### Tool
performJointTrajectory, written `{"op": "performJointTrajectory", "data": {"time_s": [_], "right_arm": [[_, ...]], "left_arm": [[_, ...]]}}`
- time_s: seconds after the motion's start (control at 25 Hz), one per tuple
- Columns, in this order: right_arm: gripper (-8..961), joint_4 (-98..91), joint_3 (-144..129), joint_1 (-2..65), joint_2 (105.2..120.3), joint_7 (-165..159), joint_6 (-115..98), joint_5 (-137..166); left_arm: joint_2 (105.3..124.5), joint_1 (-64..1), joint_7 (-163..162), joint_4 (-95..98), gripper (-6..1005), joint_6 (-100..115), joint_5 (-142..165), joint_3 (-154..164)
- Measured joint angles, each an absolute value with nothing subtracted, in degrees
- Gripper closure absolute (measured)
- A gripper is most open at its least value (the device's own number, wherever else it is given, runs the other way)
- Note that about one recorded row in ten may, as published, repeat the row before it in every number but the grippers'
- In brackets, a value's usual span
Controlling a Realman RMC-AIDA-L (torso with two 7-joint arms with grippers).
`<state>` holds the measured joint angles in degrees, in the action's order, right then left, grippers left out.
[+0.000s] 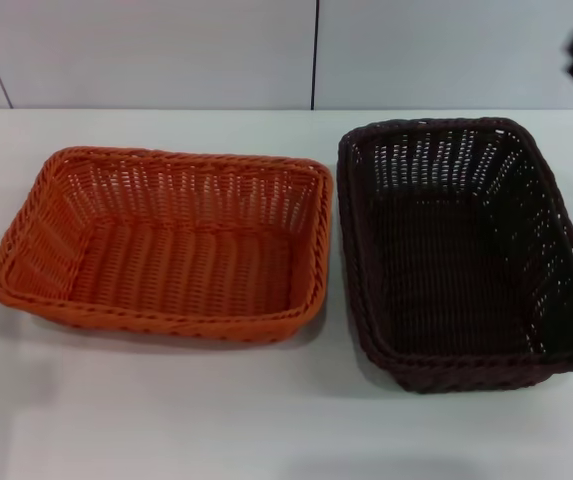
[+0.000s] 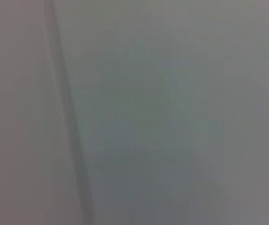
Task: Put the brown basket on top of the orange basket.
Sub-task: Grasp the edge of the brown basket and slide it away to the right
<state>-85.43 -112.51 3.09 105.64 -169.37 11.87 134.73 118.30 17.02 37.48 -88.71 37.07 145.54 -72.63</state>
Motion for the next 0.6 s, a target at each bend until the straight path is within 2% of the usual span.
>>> {"op": "performJointTrajectory", "data": {"time_s": [0.04,0.08,0.12,0.16,0.2,0.24,0.4,0.48,0.6], "right_arm": [[200,-85.4,-112.5,3.1,105.64,-169.4,11.9,134.7],[200,-88.8,-109.6,3.6,106.26,-169.2,3.6,136.4],[200,-92.5,-106.2,4.5,107.36,-168.8,-5.3,138.1],[200,-95.6,-102.5,5.7,108.9,-167.7,-14.5,139.5],[200,-101.0,-95.4,8.8,112.14,-163.5,-33.7,141.1],[200,-101.0,-95.4,8.8,112.14,-163.5,-33.7,141.1],[199,-107.3,-83.3,15.4,117.83,-152.7,-63.1,140.2],[199,-109.3,-79.6,18.6,118.6,-150.1,-73.9,139.2],[199,-110.8,-74.8,24.6,117.63,-147.5,-91.2,134.7]], "left_arm": [[118.3,17.0,37.5,-88.7,233,37.1,145.5,-72.6],[118.29,17.5,37.0,-81.6,233,48.9,143.4,-68.4],[118.29,17.5,37.0,-81.6,233,48.9,143.4,-68.4],[118.29,17.5,37.0,-81.6,234,48.9,143.4,-68.4],[118.25,17.7,36.7,-77.1,234,56.3,140.9,-65.7],[118.25,17.7,36.7,-77.1,234,56.3,140.9,-65.7],[118.23,16.1,31.2,-65.9,234,61.8,133.9,-62.9],[118.15,13.7,23.2,-57.9,235,62.2,132.5,-63.1],[118.26,11.2,19.8,-52.1,235,62.5,130.9,-63.2]]}}
